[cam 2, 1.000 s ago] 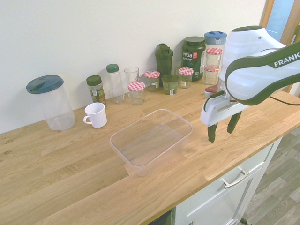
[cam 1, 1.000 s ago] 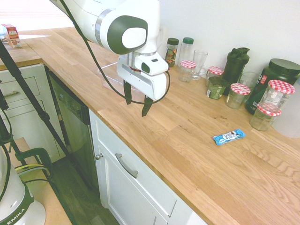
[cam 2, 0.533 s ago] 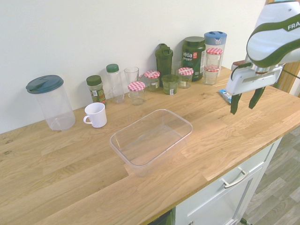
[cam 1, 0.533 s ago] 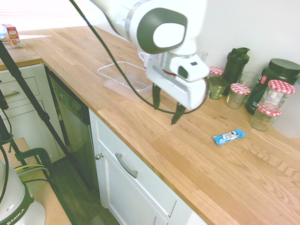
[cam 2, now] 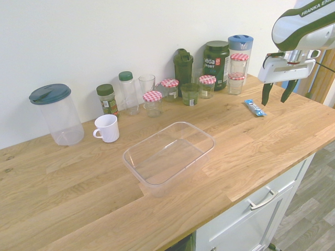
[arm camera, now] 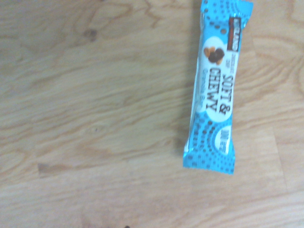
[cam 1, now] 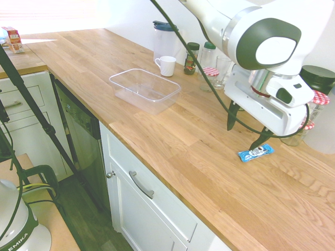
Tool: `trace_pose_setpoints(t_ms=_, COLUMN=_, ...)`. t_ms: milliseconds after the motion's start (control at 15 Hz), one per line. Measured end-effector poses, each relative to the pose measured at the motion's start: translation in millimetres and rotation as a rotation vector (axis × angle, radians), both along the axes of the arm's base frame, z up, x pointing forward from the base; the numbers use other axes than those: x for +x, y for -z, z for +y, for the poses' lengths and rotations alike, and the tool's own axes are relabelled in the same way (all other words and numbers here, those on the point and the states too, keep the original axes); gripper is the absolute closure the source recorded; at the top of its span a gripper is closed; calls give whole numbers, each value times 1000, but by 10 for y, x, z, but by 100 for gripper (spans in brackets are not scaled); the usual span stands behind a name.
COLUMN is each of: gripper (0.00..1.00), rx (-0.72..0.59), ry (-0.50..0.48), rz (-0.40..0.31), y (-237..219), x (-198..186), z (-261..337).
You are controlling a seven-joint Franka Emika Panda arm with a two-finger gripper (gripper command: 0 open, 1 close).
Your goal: Put the protein bar into the container
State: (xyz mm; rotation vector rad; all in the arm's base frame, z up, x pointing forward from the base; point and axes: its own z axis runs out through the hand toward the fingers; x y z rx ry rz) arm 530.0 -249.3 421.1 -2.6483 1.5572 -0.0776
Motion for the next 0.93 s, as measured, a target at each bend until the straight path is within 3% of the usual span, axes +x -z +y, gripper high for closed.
trace_pose_setpoints(t_ms=533, gripper=0, rx=9, ry=12, rz=34, y=628, x=372, z=-126)
trace_pose_setpoints(t_ms=933, gripper=0, rx=5, ry=21, rz=18, y=642, x=412, z=-219)
